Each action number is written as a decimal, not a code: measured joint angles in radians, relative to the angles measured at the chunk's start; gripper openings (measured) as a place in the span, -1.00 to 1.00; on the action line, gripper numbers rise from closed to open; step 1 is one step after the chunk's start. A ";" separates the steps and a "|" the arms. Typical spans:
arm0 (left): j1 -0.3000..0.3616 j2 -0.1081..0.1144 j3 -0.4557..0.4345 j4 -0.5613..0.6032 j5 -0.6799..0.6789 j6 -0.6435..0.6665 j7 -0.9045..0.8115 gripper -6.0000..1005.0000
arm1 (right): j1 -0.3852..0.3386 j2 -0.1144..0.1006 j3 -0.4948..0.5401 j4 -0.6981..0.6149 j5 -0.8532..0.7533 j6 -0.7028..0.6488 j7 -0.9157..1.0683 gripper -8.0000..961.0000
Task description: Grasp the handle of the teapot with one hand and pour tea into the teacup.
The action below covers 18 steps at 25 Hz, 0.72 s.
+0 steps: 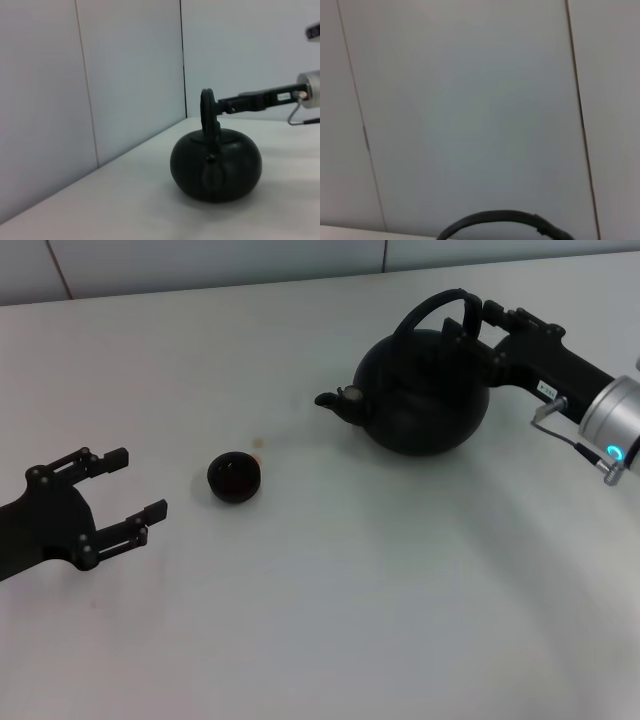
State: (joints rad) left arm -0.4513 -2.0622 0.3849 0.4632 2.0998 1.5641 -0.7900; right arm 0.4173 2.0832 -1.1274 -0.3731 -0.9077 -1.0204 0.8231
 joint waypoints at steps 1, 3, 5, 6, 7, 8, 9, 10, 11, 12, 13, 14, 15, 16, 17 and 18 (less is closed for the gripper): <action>0.000 0.000 0.000 0.000 0.000 0.000 0.000 0.50 | -0.009 0.000 0.000 0.000 0.000 -0.018 0.000 0.34; 0.000 0.000 0.000 0.000 0.000 0.000 0.000 0.50 | -0.031 0.000 -0.001 -0.002 -0.002 -0.067 0.000 0.34; 0.003 0.001 0.000 -0.001 -0.015 0.008 0.000 0.50 | -0.065 -0.001 -0.002 -0.026 -0.038 -0.144 0.000 0.34; 0.003 0.001 0.000 -0.001 -0.015 0.013 0.000 0.50 | -0.065 -0.001 -0.002 -0.026 -0.038 -0.144 0.000 0.34; 0.003 0.001 0.000 -0.001 -0.015 0.013 0.000 0.50 | -0.073 -0.002 -0.002 -0.041 -0.061 -0.159 0.002 0.34; 0.003 0.001 0.000 -0.001 -0.015 0.013 0.000 0.50 | -0.090 -0.002 -0.001 -0.078 -0.120 -0.192 0.020 0.34; 0.003 0.001 0.000 -0.001 -0.015 0.013 0.000 0.50 | -0.090 -0.002 -0.001 -0.078 -0.120 -0.192 0.020 0.34; 0.003 0.001 0.000 -0.001 -0.015 0.013 0.000 0.50 | -0.098 -0.003 0.003 -0.114 -0.194 -0.227 0.053 0.34; 0.003 0.001 0.000 -0.001 -0.018 0.017 0.000 0.50 | -0.098 -0.003 0.003 -0.114 -0.194 -0.227 0.053 0.34; 0.003 0.001 0.000 -0.001 -0.018 0.017 0.000 0.50 | -0.102 -0.005 0.006 -0.140 -0.248 -0.250 0.086 0.34; 0.003 0.001 0.000 -0.001 -0.018 0.017 0.000 0.50 | -0.106 -0.010 0.009 -0.198 -0.349 -0.287 0.160 0.34; 0.001 0.001 0.000 -0.003 -0.026 0.036 -0.006 0.50 | -0.106 -0.010 0.009 -0.198 -0.349 -0.287 0.160 0.34; 0.001 0.001 0.000 -0.003 -0.026 0.036 -0.006 0.50 | -0.112 -0.012 0.013 -0.256 -0.430 -0.307 0.214 0.34; 0.001 0.001 0.000 -0.003 -0.026 0.036 -0.006 0.50 | -0.112 -0.012 0.013 -0.256 -0.430 -0.307 0.214 0.34; 0.001 0.001 0.000 -0.003 -0.026 0.036 -0.006 0.50 | -0.116 -0.011 0.017 -0.290 -0.475 -0.317 0.235 0.34; 0.004 0.001 0.000 -0.001 -0.029 0.058 -0.008 0.50 | -0.121 -0.009 0.022 -0.333 -0.531 -0.332 0.255 0.34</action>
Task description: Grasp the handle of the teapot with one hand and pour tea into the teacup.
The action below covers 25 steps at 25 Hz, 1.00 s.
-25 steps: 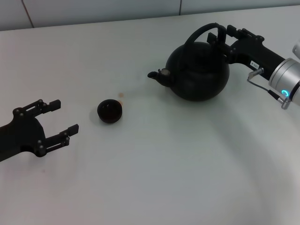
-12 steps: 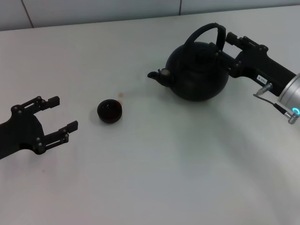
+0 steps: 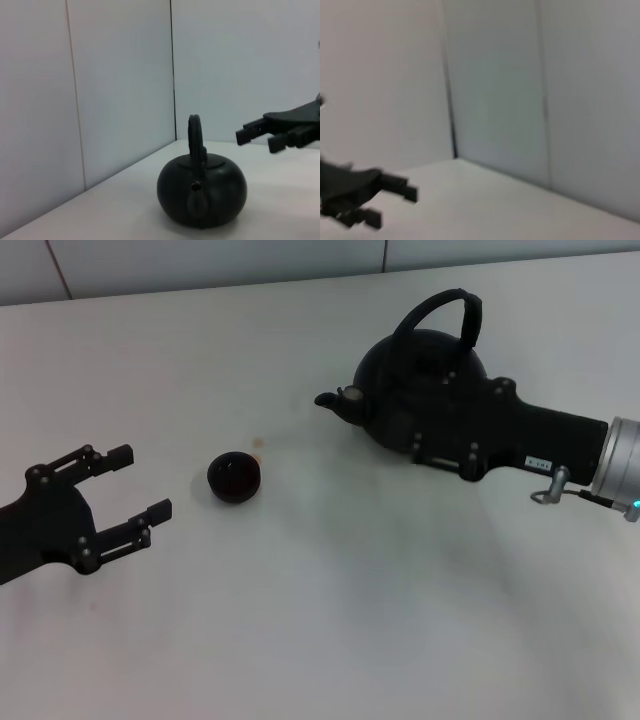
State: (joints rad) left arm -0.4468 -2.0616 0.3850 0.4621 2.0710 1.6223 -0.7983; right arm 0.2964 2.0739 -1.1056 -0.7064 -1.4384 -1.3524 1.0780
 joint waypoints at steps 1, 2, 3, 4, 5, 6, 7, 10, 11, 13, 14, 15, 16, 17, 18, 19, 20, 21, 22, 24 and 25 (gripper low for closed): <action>0.000 0.000 0.000 0.000 0.000 0.000 0.000 0.50 | 0.000 0.000 0.000 0.000 0.000 0.000 0.000 0.34; 0.009 0.000 0.000 -0.002 -0.001 0.019 -0.002 0.50 | -0.001 0.000 0.002 -0.029 -0.048 -0.023 0.024 0.34; 0.009 0.000 0.000 -0.002 -0.001 0.019 -0.002 0.50 | -0.001 0.000 0.002 -0.029 -0.048 -0.023 0.024 0.34; 0.009 0.000 0.000 -0.002 -0.001 0.019 -0.002 0.50 | 0.000 0.000 0.003 -0.038 -0.064 -0.034 0.033 0.34; 0.009 0.000 0.000 -0.002 -0.001 0.019 -0.002 0.50 | 0.003 -0.001 0.014 -0.051 -0.088 -0.063 0.052 0.34; 0.009 0.000 0.000 -0.002 -0.001 0.019 -0.002 0.50 | 0.003 -0.001 0.014 -0.051 -0.088 -0.063 0.052 0.34; 0.009 0.000 0.000 -0.002 -0.001 0.019 -0.002 0.50 | 0.002 -0.001 0.020 -0.058 -0.097 -0.080 0.057 0.34; 0.023 0.000 0.000 -0.004 -0.002 0.056 0.000 0.50 | -0.008 0.000 0.039 -0.086 -0.116 -0.123 0.062 0.34; 0.023 0.000 0.000 -0.004 -0.002 0.056 0.000 0.50 | -0.013 0.001 0.045 -0.092 -0.121 -0.132 0.065 0.34; 0.028 0.000 0.000 -0.004 -0.002 0.082 -0.001 0.50 | -0.020 0.002 0.052 -0.100 -0.127 -0.140 0.070 0.34; 0.028 0.000 0.000 -0.004 -0.002 0.082 -0.001 0.50 | -0.023 0.003 0.053 -0.101 -0.130 -0.140 0.071 0.34; 0.028 0.000 0.000 -0.004 -0.002 0.082 -0.001 0.50 | -0.025 0.003 0.053 -0.102 -0.132 -0.140 0.071 0.34; 0.028 0.000 0.000 -0.005 -0.002 0.086 0.000 0.50 | -0.028 0.003 0.053 -0.101 -0.134 -0.139 0.071 0.34; 0.028 0.000 0.000 -0.005 -0.002 0.086 0.000 0.50 | -0.030 0.004 0.053 -0.099 -0.138 -0.137 0.071 0.34; 0.029 -0.001 0.000 -0.005 -0.002 0.094 0.004 0.50 | -0.030 0.004 0.053 -0.099 -0.138 -0.137 0.071 0.34; 0.029 -0.001 0.000 -0.005 -0.002 0.099 0.005 0.50 | -0.031 0.004 0.053 -0.097 -0.141 -0.136 0.071 0.34; 0.029 -0.001 0.000 -0.005 -0.002 0.099 0.005 0.50 | -0.031 0.005 0.053 -0.097 -0.144 -0.136 0.071 0.34; 0.029 -0.001 0.000 -0.005 -0.002 0.099 0.005 0.50 | -0.031 0.005 0.053 -0.096 -0.147 -0.135 0.072 0.34; 0.029 -0.001 0.000 -0.006 -0.005 0.103 0.005 0.50 | -0.031 0.006 0.052 -0.096 -0.152 -0.132 0.072 0.34; 0.031 -0.002 0.000 -0.007 -0.010 0.104 0.006 0.50 | -0.031 0.006 0.052 -0.096 -0.154 -0.131 0.072 0.34; 0.031 -0.002 0.000 -0.007 -0.010 0.104 0.006 0.50 | -0.031 0.006 0.052 -0.096 -0.158 -0.130 0.072 0.34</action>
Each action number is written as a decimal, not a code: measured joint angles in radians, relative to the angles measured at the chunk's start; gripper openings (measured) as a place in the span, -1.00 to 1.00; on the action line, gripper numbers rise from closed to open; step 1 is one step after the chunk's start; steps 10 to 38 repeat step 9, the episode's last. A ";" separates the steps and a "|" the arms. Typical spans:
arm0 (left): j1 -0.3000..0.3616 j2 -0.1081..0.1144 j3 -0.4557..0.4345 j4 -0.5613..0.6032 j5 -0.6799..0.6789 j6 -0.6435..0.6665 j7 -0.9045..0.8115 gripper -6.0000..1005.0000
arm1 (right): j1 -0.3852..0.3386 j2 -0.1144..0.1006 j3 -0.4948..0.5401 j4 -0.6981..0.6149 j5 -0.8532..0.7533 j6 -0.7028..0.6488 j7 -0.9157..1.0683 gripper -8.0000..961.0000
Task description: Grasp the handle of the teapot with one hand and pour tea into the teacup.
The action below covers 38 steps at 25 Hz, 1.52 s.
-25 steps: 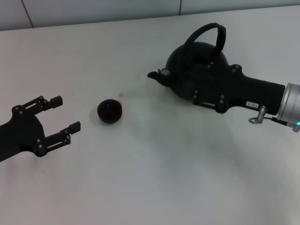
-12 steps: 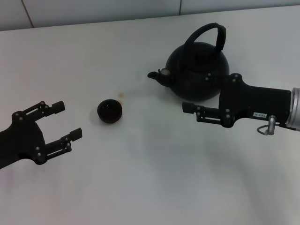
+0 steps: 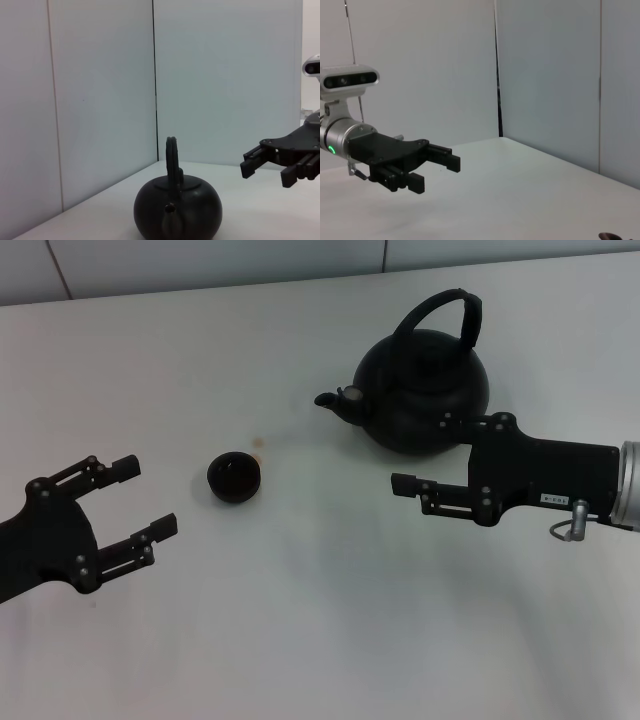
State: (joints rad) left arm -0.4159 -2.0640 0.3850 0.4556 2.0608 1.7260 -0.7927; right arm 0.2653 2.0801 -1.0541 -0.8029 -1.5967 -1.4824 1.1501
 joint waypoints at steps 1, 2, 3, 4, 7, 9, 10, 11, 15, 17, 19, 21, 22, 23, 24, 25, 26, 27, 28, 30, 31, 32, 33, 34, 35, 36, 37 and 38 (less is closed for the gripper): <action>0.000 0.000 0.000 0.000 0.000 0.000 0.000 0.50 | 0.000 0.000 0.000 0.000 0.000 0.000 0.000 0.34; 0.001 0.000 0.000 0.000 -0.001 0.000 0.000 0.50 | 0.000 0.000 0.000 0.000 -0.003 0.000 0.000 0.34; 0.006 -0.001 0.000 0.000 -0.003 0.002 0.000 0.50 | 0.000 0.000 0.000 0.000 -0.005 0.001 0.000 0.34; 0.007 -0.001 0.000 0.000 -0.003 0.004 0.000 0.50 | 0.000 0.000 -0.001 0.000 -0.006 0.001 0.000 0.34; 0.012 -0.001 0.000 0.000 -0.003 0.012 0.001 0.50 | 0.000 0.000 -0.004 -0.001 -0.006 0.001 0.000 0.34; 0.014 -0.001 0.000 0.000 -0.004 0.014 0.001 0.50 | 0.000 0.000 -0.006 -0.002 -0.007 0.001 0.000 0.34; 0.014 -0.001 0.000 0.000 -0.004 0.014 0.001 0.50 | 0.000 0.000 -0.006 -0.002 -0.007 0.001 0.000 0.34; 0.014 -0.001 0.000 0.000 -0.004 0.014 0.001 0.50 | 0.000 0.000 -0.006 -0.002 -0.007 0.001 0.000 0.34; 0.014 -0.001 0.000 0.000 -0.004 0.014 0.001 0.50 | 0.000 0.000 -0.006 -0.002 -0.007 0.001 0.000 0.34; 0.014 -0.001 0.000 0.000 -0.004 0.014 0.001 0.50 | 0.000 0.000 -0.006 -0.002 -0.007 0.001 0.000 0.34; 0.014 -0.001 0.000 0.000 -0.004 0.014 0.001 0.50 | 0.000 0.000 -0.006 -0.002 -0.007 0.001 0.000 0.34; 0.014 -0.001 0.000 0.000 -0.004 0.014 0.001 0.50 | 0.000 0.000 -0.006 -0.002 -0.007 0.001 0.000 0.34; 0.014 -0.001 0.000 0.000 -0.004 0.014 0.001 0.50 | 0.000 0.000 -0.006 -0.002 -0.007 0.001 0.000 0.34; 0.014 -0.001 0.000 0.000 -0.004 0.014 0.001 0.50 | 0.000 0.000 -0.006 -0.002 -0.007 0.001 0.000 0.34; 0.014 -0.001 0.000 0.000 -0.004 0.014 0.001 0.50 | 0.000 0.000 -0.006 -0.002 -0.007 0.001 0.000 0.34; 0.014 -0.001 0.000 0.000 -0.004 0.014 0.001 0.50 | 0.000 0.000 -0.006 -0.002 -0.007 0.001 0.000 0.34; 0.014 -0.001 0.000 0.000 -0.004 0.014 0.001 0.50 | 0.000 0.000 -0.006 -0.002 -0.007 0.001 0.000 0.34; 0.014 -0.001 0.000 0.000 -0.004 0.014 0.001 0.50 | 0.000 0.000 -0.006 -0.002 -0.007 0.001 0.000 0.34; 0.014 -0.001 0.000 0.000 -0.004 0.014 0.001 0.50 | 0.000 0.000 -0.006 -0.002 -0.007 0.001 0.000 0.34; 0.014 -0.001 0.000 0.000 -0.004 0.014 0.001 0.50 | 0.000 0.000 -0.006 -0.002 -0.007 0.001 0.000 0.34; 0.014 -0.001 0.000 0.000 -0.004 0.014 0.001 0.50 | 0.000 0.000 -0.006 -0.002 -0.007 0.001 0.000 0.34; 0.014 -0.001 0.000 0.000 -0.004 0.014 0.001 0.50 | 0.000 0.000 -0.006 -0.002 -0.007 0.001 0.000 0.34; 0.014 -0.001 0.000 0.000 -0.004 0.014 0.001 0.50 | 0.000 0.000 -0.006 -0.002 -0.007 0.001 0.000 0.34; 0.014 -0.001 0.000 0.000 -0.004 0.014 0.001 0.50 | 0.000 0.000 -0.006 -0.002 -0.007 0.001 0.000 0.34; 0.014 -0.001 0.000 0.000 -0.004 0.014 0.001 0.50 | 0.000 0.000 -0.006 -0.002 -0.007 0.001 0.000 0.34; 0.014 -0.001 0.000 0.000 -0.004 0.014 0.001 0.50 | 0.000 0.000 -0.006 -0.002 -0.007 0.001 0.000 0.34; 0.014 -0.001 0.000 0.000 -0.004 0.014 0.001 0.50 | 0.000 0.000 -0.006 -0.002 -0.007 0.001 0.000 0.34; 0.014 -0.001 0.000 0.000 -0.004 0.014 0.001 0.50 | 0.000 0.000 -0.006 -0.002 -0.007 0.001 0.000 0.34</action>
